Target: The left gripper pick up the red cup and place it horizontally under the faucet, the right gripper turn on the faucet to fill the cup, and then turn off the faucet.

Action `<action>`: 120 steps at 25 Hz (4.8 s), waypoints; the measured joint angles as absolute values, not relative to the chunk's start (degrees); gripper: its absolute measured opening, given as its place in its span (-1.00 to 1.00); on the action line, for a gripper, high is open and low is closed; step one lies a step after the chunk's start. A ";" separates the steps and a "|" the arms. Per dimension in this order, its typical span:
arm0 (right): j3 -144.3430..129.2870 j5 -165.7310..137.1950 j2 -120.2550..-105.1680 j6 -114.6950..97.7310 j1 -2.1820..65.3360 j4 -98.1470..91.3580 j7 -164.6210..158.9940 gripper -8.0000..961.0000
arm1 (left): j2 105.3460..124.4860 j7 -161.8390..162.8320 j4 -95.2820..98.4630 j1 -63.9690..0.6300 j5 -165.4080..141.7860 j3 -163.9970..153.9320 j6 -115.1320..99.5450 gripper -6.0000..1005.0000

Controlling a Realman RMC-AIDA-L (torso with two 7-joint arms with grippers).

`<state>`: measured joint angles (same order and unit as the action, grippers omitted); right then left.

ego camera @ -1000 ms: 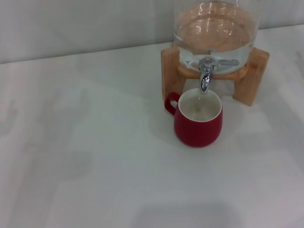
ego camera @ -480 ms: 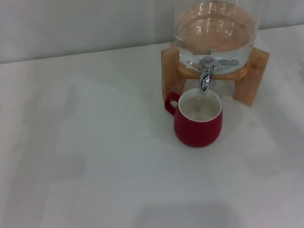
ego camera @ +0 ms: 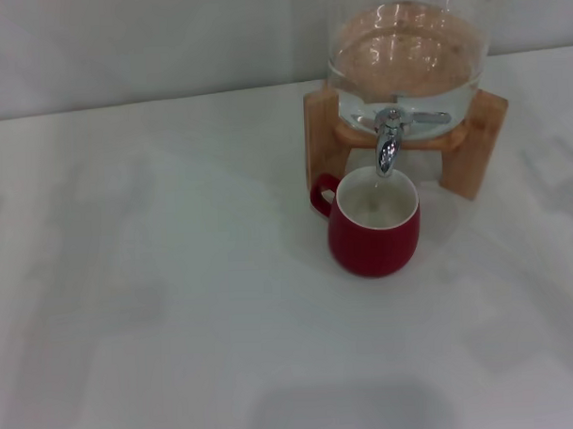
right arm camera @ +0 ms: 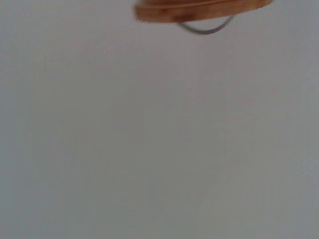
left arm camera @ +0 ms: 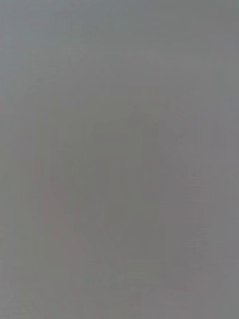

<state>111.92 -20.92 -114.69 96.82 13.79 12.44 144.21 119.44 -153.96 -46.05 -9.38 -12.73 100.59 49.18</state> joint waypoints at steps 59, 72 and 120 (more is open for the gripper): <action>91.14 -25.82 -113.42 85.23 20.70 12.14 148.09 0.30 | 119.44 -153.75 -45.96 -10.11 -12.92 100.19 50.45 0.74; 91.05 -28.76 -113.04 86.92 20.30 12.54 148.75 0.30 | 119.44 -153.66 -45.97 -10.35 -12.92 100.29 50.45 0.74; 94.58 -32.71 -112.08 91.05 17.76 12.65 148.98 0.30 | 119.35 -153.55 -46.25 -10.49 -13.74 99.84 50.45 0.74</action>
<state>94.58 -32.71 -112.08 91.05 17.76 12.65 148.98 119.35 -153.55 -46.25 -10.49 -13.74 99.84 50.45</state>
